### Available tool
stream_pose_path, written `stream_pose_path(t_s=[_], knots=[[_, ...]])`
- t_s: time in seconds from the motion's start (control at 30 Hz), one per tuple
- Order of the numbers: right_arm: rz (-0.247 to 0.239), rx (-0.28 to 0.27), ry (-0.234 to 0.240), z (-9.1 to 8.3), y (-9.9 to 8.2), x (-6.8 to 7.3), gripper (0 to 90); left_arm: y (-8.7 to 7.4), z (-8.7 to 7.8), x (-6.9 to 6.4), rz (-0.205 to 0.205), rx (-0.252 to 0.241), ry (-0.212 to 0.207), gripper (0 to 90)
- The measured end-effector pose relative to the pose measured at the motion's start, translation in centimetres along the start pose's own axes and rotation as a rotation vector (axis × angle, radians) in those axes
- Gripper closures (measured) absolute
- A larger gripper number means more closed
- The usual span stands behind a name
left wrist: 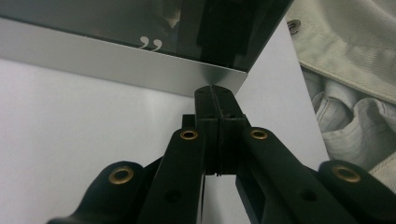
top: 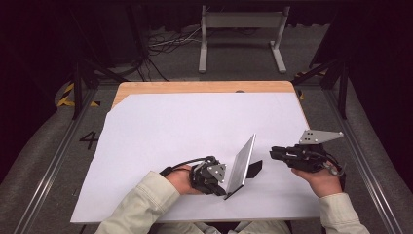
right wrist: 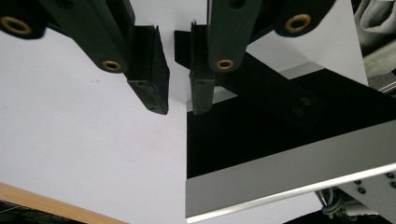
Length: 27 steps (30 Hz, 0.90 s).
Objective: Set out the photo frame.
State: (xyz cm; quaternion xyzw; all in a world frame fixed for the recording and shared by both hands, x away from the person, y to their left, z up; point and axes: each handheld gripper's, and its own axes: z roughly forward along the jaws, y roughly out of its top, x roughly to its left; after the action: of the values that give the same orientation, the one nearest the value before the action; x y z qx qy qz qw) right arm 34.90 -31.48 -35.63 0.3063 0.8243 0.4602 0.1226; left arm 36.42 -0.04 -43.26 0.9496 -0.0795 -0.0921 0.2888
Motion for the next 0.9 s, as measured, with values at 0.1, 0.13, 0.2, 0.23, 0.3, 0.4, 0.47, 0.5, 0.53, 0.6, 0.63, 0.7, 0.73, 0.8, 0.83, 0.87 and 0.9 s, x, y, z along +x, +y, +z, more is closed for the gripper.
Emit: stream_pose_path(t_s=[0.1, 0.13, 0.2, 0.23, 0.3, 0.4, 0.47, 0.5, 0.53, 0.6, 0.63, 0.7, 0.73, 0.8, 0.83, 0.87, 0.9], knots=[[0.008, -0.001, -0.003, -0.2, -0.1, 0.0, 77.0, 0.4, 0.4, -0.1, 0.012, -0.001, -0.005, 90.0], [0.007, -0.001, -0.006, -0.3, -0.2, 0.0, 77.0, 0.5, 0.5, -0.1, 0.014, -0.002, -0.006, 90.0], [0.011, -0.001, -0.005, -0.3, -0.2, 0.0, 77.0, 0.8, 0.7, -0.1, 0.015, -0.008, -0.004, 90.0], [0.01, -0.001, -0.007, -0.3, -0.2, -0.1, 77.0, 0.8, 0.8, -0.1, 0.011, -0.01, -0.003, 90.0], [0.012, 0.001, -0.008, -0.3, -0.3, -0.1, 77.0, 1.1, 1.0, -0.2, 0.016, -0.021, -0.004, 90.0], [0.011, 0.001, -0.008, -0.2, -0.3, -0.1, 77.0, 1.4, 1.3, -0.3, 0.01, -0.024, 0.0, 90.0], [0.01, 0.004, -0.007, -0.1, -0.3, -0.1, 77.0, 1.6, 1.4, -0.3, 0.008, -0.025, 0.007, 90.0], [0.01, 0.002, -0.007, -0.1, -0.3, -0.1, 77.0, 1.7, 1.5, -0.4, 0.003, -0.026, 0.007, 90.0], [0.011, 0.002, -0.008, -0.1, -0.3, -0.1, 77.0, 1.8, 1.6, -0.4, 0.006, -0.028, 0.013, 90.0], [0.012, 0.003, -0.01, -0.1, -0.3, -0.1, 77.0, 2.1, 1.9, -0.5, 0.011, -0.03, 0.013, 90.0], [0.012, 0.003, -0.01, -0.1, -0.3, -0.1, 77.0, 2.1, 1.9, -0.5, 0.011, -0.03, 0.013, 90.0], [0.014, 0.003, -0.012, -0.2, -0.3, -0.1, 77.0, 2.3, 2.1, -0.6, 0.014, -0.028, 0.007, 90.0], [0.014, 0.003, -0.012, -0.2, -0.3, -0.1, 77.1, 2.5, 2.2, -0.7, 0.012, -0.03, 0.004, 90.0], [0.015, 0.003, -0.013, -0.2, -0.3, -0.1, 77.0, 2.7, 2.4, -0.8, 0.017, -0.032, 0.007, 90.0], [0.016, 0.002, -0.012, -0.2, -0.3, -0.1, 77.1, 2.7, 2.4, -0.8, 0.017, -0.032, 0.007, 90.0], [0.016, 0.002, -0.012, -0.2, -0.3, -0.1, 77.1, 2.8, 2.5, -0.9, 0.023, -0.032, 0.007, 90.0], [0.017, 0.003, -0.013, -0.2, -0.3, -0.1, 77.0, 2.9, 2.6, -0.9, 0.027, -0.035, 0.01, 90.0]])
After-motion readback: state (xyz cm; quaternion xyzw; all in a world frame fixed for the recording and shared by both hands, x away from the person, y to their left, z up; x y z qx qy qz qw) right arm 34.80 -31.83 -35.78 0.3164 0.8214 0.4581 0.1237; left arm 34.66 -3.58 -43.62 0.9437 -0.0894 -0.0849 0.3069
